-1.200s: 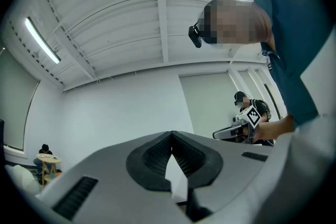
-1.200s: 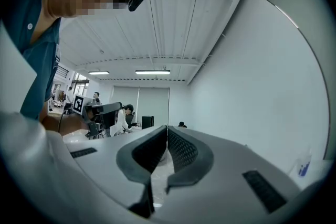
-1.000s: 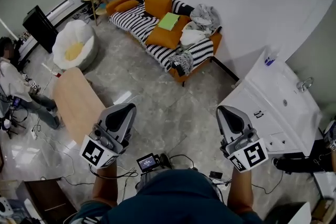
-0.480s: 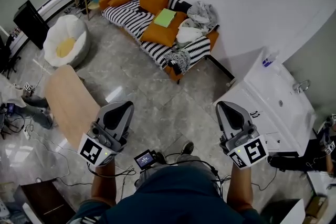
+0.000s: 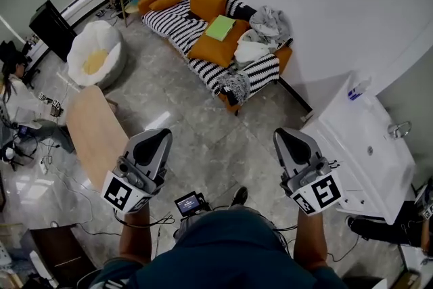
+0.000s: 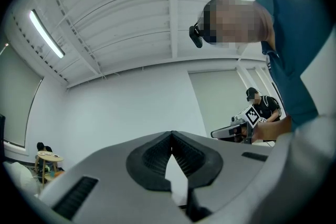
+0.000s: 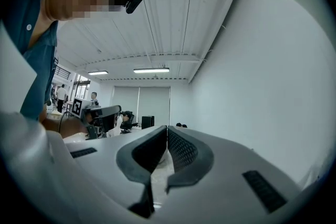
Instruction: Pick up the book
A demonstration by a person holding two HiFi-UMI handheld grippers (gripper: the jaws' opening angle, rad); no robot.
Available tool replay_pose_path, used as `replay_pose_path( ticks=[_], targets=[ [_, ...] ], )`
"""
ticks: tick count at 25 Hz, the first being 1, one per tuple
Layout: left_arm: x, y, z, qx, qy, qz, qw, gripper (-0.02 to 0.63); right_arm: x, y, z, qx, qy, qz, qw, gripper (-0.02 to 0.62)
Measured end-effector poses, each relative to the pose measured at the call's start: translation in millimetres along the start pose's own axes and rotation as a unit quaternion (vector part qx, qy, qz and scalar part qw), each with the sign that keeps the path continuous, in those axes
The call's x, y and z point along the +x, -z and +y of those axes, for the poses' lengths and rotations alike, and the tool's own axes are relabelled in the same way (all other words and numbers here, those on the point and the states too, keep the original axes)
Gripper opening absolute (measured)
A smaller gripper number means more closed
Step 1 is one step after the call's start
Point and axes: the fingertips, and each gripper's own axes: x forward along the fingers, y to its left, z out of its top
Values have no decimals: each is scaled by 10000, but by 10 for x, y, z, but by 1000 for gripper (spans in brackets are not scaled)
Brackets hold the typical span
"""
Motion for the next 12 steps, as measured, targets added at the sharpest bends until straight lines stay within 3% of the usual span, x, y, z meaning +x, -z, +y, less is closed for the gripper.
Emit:
replay_pose_path(
  ticks=[6, 12],
  targets=[
    [560, 50, -125, 97, -176, 59, 9998, 3, -35, 50, -514, -94, -183, -53, 9998, 14],
    [881, 197, -123, 71, -276, 137, 9995, 3, 56, 79, -690, -206, -375, -132, 9990, 14]
  ],
)
